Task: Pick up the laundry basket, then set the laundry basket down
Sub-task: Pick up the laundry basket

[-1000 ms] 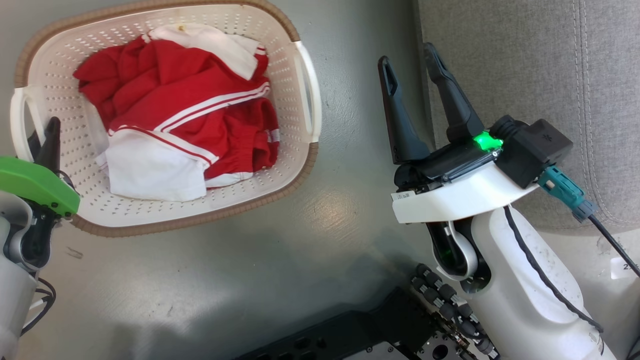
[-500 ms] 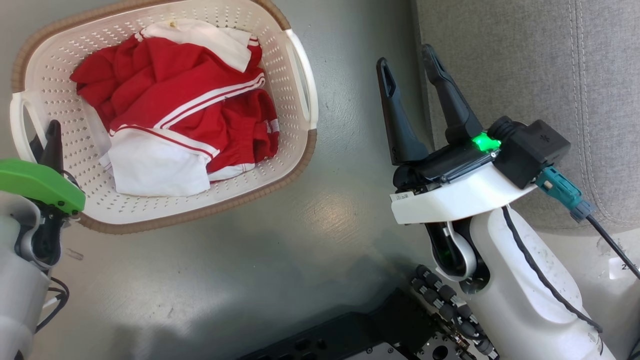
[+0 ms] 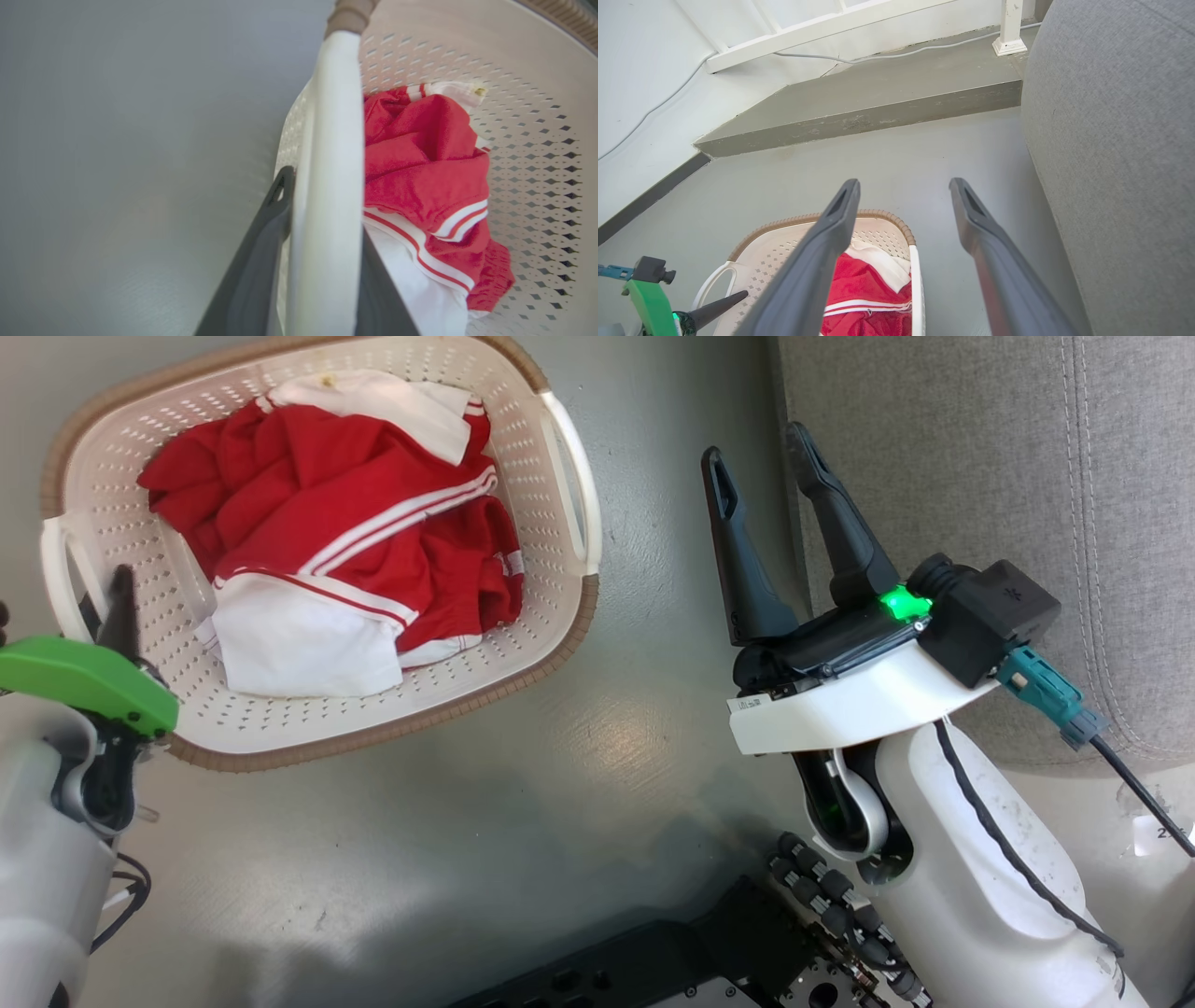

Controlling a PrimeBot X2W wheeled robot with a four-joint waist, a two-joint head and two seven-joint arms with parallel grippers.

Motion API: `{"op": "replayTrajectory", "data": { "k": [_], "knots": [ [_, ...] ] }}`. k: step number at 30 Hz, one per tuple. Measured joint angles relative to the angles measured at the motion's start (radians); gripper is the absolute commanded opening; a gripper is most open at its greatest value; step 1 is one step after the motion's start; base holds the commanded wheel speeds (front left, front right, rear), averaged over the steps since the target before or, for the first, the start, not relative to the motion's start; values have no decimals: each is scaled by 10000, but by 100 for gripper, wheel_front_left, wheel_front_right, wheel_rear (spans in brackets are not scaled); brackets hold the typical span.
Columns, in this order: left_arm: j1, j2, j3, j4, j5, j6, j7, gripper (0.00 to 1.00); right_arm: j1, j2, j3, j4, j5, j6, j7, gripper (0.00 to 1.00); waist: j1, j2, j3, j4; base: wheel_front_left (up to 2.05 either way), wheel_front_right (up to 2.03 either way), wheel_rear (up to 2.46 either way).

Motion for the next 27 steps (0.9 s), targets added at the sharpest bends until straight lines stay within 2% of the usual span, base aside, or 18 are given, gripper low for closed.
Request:
{"op": "replayTrajectory", "data": {
  "k": [1, 16, 27],
  "knots": [
    [-27, -42, -21, 6, 0, -36, 0, 100, 0, 0, 0, 6, 0, 0, 0, 100, 0, 0, -8, 2, 0, 0, 0],
    [-85, -349, -134, 307, 117, -77, 0, 100, 0, 0, -6, 188, 0, 0, 0, 100, 0, 0, -315, 57, 0, 0, 0],
    [-103, -23, -347, 291, 1498, -79, 0, 100, 0, -2, -163, 608, 2, 0, 0, 100, 0, 0, -1101, 172, 0, 0, 0]
  ]
}}
